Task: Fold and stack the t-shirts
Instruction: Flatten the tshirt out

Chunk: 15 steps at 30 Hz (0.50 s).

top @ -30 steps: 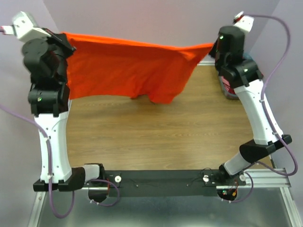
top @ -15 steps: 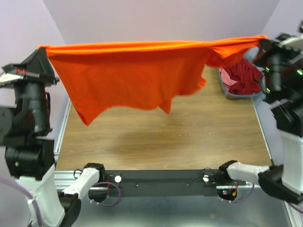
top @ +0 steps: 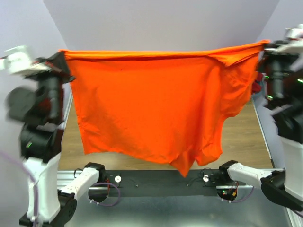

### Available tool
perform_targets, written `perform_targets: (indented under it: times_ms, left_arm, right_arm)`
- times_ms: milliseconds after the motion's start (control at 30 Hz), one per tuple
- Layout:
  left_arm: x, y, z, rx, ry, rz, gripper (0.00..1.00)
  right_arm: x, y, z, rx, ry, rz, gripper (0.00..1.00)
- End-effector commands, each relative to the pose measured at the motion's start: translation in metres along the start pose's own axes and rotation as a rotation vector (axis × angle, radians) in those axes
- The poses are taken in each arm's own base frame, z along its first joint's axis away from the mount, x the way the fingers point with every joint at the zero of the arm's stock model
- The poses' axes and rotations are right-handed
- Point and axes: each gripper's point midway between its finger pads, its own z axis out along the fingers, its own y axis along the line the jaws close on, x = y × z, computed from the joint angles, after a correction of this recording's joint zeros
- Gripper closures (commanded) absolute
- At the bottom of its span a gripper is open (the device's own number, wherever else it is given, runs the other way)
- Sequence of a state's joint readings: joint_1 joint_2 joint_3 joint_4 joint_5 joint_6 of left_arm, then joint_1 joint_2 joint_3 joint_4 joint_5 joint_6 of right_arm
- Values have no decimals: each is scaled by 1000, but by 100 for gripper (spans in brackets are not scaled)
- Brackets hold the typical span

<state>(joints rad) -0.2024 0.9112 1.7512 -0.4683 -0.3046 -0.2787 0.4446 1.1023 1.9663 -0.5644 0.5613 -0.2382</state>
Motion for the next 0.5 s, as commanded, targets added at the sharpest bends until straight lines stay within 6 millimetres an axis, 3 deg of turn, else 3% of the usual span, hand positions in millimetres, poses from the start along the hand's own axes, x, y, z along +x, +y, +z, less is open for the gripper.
perform_targets:
  times_ms: [0,67,100,133,200,233,267,367,400,433,467]
  left_arm:
    - [121,35,48,-165,227,120,100]
    - [165,42,56,-178,293,135,100]
    - [213,52,62,-197,363,158,100]
    - [237,61,65,-218,397,152,100]
    - [308,79,70,-242,512,173,100]
    - [332,85,72,-254,551,159,100]
    - [375,102,71,-288,639,178,100]
    - [428,122,77,-333,738,165,100]
    - [457,134,82,-352,794,170,100]
    - [469,140,84,-365,816,174,100]
    - [488,146,91,-376,849,178,100]
  right_arm:
    - [100,23,41,64,248,-217,99]
    - [162,40,50,47,372,-300,99]
    - [187,50,59,37,404,-329,99]
    - [231,59,59,12,480,-389,99]
    - [277,74,71,-12,532,-429,99]
    - [301,82,73,-50,562,-437,99]
    - [332,85,72,-67,609,-443,99]
    - [403,95,87,-96,710,-434,99]
    - [433,101,92,-119,757,-438,99]
    - [449,104,94,-129,784,-443,99]
    - [453,107,104,-124,785,-435,99]
